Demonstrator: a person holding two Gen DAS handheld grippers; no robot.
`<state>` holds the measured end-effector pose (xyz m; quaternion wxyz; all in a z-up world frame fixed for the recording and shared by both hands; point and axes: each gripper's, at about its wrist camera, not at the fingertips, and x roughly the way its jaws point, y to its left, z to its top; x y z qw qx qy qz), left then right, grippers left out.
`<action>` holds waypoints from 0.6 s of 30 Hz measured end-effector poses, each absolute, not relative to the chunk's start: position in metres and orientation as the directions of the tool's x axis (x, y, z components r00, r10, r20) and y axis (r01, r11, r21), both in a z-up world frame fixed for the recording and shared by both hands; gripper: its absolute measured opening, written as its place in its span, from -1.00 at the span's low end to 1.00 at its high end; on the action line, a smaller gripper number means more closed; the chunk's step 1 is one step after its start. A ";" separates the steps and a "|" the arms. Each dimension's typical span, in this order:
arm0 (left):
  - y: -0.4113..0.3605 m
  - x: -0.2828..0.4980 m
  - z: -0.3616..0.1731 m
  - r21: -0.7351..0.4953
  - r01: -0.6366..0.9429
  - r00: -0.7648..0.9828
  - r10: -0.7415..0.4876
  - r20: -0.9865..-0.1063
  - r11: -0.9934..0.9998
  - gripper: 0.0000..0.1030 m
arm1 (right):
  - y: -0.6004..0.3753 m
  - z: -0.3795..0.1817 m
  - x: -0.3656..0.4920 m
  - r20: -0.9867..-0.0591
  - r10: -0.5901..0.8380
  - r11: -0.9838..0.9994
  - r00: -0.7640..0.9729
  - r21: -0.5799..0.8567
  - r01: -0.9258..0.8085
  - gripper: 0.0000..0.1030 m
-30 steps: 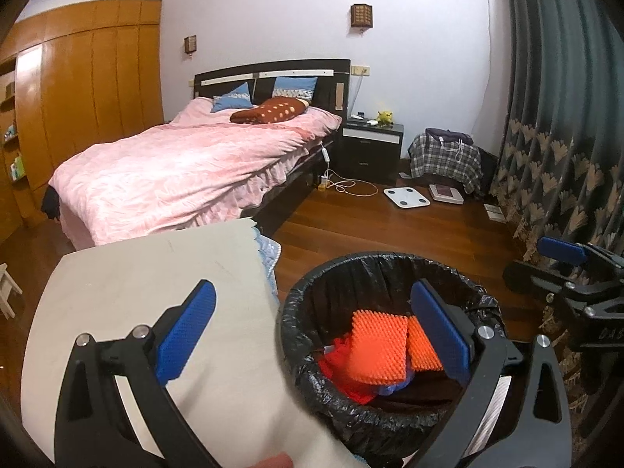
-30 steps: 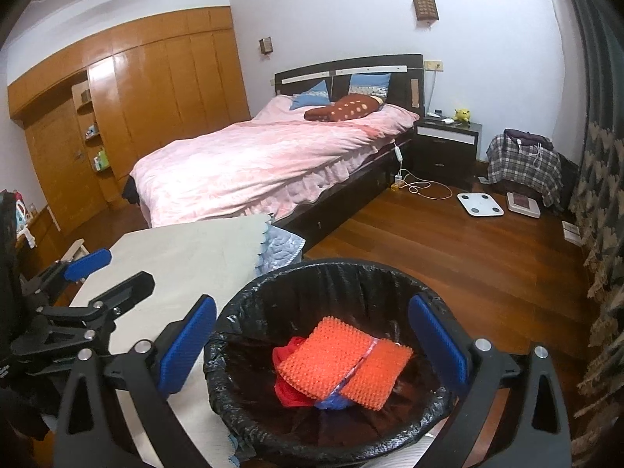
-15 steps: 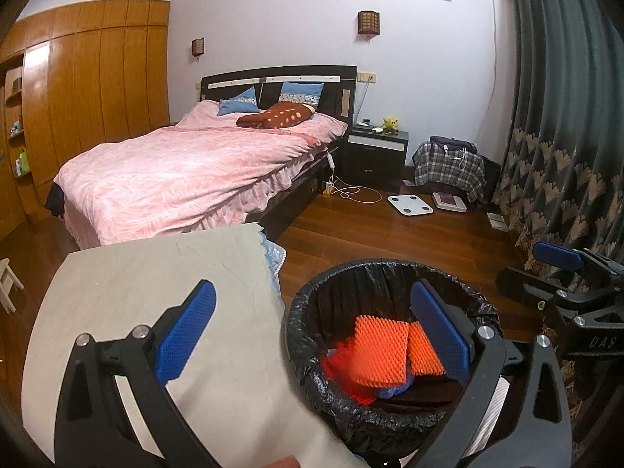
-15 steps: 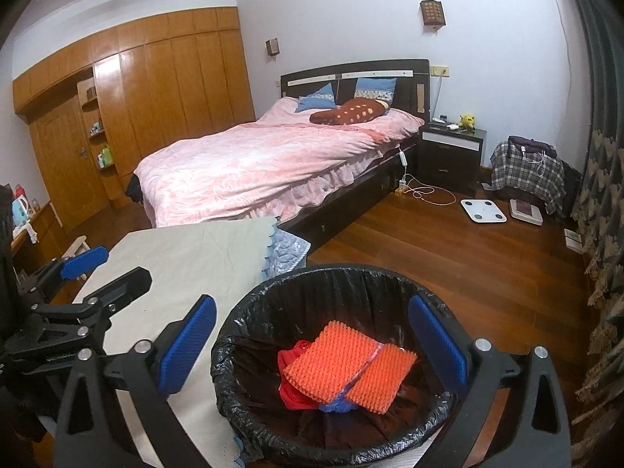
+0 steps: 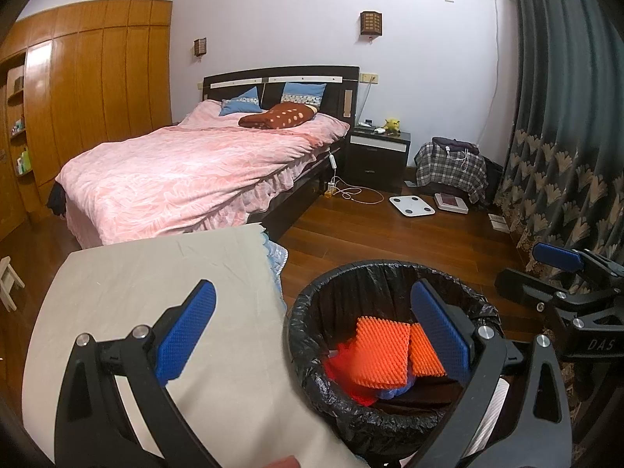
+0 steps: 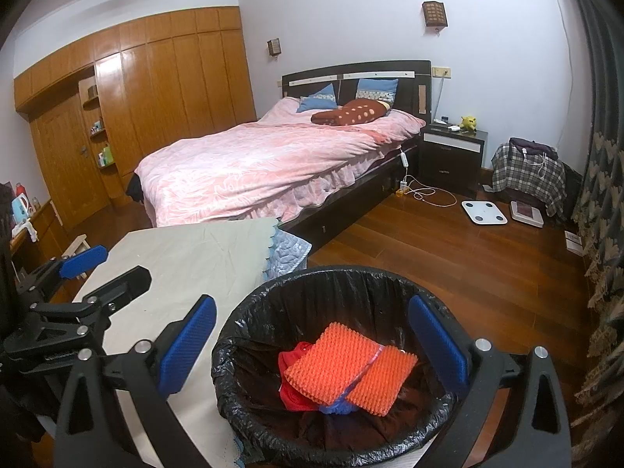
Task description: Collect trash
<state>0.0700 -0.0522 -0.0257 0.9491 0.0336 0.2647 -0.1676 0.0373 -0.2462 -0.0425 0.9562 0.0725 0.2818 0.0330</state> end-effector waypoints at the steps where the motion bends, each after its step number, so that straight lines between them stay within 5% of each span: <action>1: -0.052 0.070 -0.026 -0.023 0.336 0.804 -0.300 -0.513 0.942 0.89 | -0.246 -0.043 0.038 -0.534 0.104 0.987 0.839 0.157 -0.023 0.88; 18: -0.052 0.070 -0.026 -0.024 0.337 0.803 -0.301 -0.514 0.941 0.89 | -0.244 -0.042 0.038 -0.533 0.103 0.987 0.840 0.157 -0.021 0.88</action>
